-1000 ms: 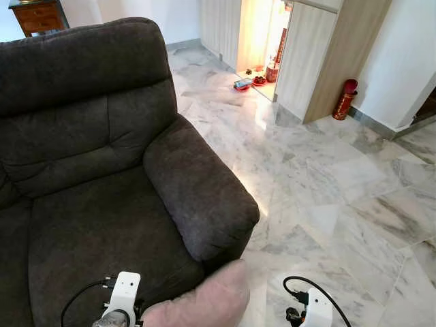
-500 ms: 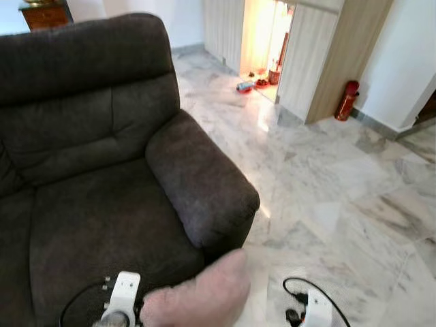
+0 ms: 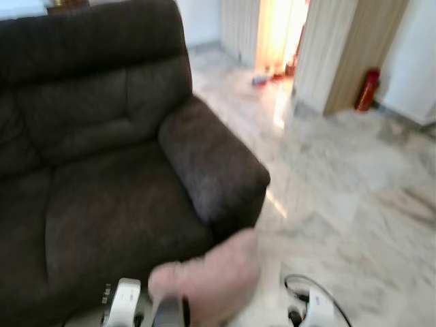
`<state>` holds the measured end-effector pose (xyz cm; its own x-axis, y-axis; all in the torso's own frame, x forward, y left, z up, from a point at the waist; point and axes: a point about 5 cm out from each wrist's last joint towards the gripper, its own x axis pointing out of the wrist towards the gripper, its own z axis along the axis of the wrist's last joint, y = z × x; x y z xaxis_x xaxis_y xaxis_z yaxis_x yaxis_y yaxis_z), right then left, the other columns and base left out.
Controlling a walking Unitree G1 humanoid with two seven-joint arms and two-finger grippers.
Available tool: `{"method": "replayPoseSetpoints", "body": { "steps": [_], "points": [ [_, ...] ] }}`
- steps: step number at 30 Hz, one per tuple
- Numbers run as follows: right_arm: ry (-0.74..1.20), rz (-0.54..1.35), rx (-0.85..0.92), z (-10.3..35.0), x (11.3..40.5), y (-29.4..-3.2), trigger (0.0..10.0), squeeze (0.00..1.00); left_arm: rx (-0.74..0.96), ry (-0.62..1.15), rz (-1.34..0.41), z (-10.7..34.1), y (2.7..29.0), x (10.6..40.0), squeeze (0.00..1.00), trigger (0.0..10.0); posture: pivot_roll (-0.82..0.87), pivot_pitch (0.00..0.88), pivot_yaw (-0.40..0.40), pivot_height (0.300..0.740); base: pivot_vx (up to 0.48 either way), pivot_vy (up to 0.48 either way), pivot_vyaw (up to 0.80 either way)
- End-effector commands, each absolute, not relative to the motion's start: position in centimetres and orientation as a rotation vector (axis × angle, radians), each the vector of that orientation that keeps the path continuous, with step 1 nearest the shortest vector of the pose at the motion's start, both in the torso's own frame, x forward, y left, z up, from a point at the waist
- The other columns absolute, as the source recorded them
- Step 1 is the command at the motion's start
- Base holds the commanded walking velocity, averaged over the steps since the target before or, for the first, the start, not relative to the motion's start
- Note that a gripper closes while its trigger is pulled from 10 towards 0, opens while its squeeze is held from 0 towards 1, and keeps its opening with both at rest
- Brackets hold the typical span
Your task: Move the pillow to the sofa from floor
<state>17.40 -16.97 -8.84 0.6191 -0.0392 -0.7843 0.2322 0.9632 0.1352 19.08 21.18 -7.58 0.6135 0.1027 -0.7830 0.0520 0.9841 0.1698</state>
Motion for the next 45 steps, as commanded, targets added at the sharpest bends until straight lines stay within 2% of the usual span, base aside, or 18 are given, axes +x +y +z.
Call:
{"method": "replayPoseSetpoints", "body": {
  "steps": [1, 8, 16, 20, 22, 25, 27, 31, 33, 45],
  "points": [
    [0.878, -0.149, 0.232, -8.5, 18.2, -16.6, 10.0, 0.0, 0.188, 0.865, 0.038, -6.8, 21.4, 20.4, 0.0, 10.0, 0.02, 0.0, -0.009, 0.63, 0.0, 0.0, 0.0],
    [0.881, -0.151, 0.229, -8.4, 18.4, -17.0, 10.0, 0.0, 0.189, 0.864, 0.039, -6.8, 21.4, 20.4, 0.0, 10.0, 0.02, 0.0, -0.009, 0.63, 0.0, 0.0, 0.0],
    [0.908, -0.188, 0.221, -9.0, 16.1, -20.3, 10.0, 0.0, 0.217, 0.84, 0.049, -6.6, 21.7, 20.6, 0.0, 10.0, 0.02, 0.0, -0.008, 0.63, 0.0, 0.0, 0.0],
    [0.911, -0.203, 0.215, -9.1, 15.3, -21.3, 10.0, 0.0, 0.229, 0.783, 0.076, -5.9, 22.0, 21.6, 0.0, 10.0, 0.02, 0.0, -0.009, 0.63, 0.0, 0.0, 0.0],
    [0.871, -0.223, 0.211, -8.8, 15.3, -22.2, 10.0, 0.0, 0.215, 0.662, 0.129, -4.1, 22.7, 23.7, 0.0, 10.0, 0.02, 0.0, -0.009, 0.63, 0.0, 0.0, 0.0],
    [0.819, -0.218, 0.197, -8.3, 16.3, -22.2, 10.0, 0.0, 0.22, 0.548, 0.132, -2.4, 22.9, 25.6, 0.0, 10.0, 0.02, 0.0, -0.009, 0.63, 0.0, 0.0, 0.0],
    [0.695, -0.167, 0.172, -6.9, 19.1, -21.1, 10.0, 0.0, 0.244, 0.359, 0.113, 0.4, 22.6, 27.9, 0.0, 10.0, 0.02, 0.0, -0.008, 0.63, 0.0, 0.0, 0.0],
    [0.618, -0.123, 0.159, -5.7, 21.4, -19.8, 10.0, 0.0, 0.257, 0.238, 0.083, 2.1, 21.8, 29.1, 0.0, 10.0, 0.02, 0.0, -0.008, 0.63, 0.0, 0.0, 0.0],
    [0.524, -0.093, 0.161, -4.3, 23.5, -19.1, 10.0, 0.0, 0.279, 0.147, 0.043, 3.0, 20.4, 29.6, 0.0, 10.0, 0.02, 0.0, -0.01, 0.63, 0.0, 0.0, 0.0],
    [0.341, -0.056, 0.16, -2.0, 25.5, -18.3, 10.0, 0.0, 0.235, 0.091, 0.05, 3.3, 18.9, 29.4, 0.0, 10.0, 0.02, 0.0, -0.01, 0.63, 0.0, 0.0, 0.0]
  ]
}}
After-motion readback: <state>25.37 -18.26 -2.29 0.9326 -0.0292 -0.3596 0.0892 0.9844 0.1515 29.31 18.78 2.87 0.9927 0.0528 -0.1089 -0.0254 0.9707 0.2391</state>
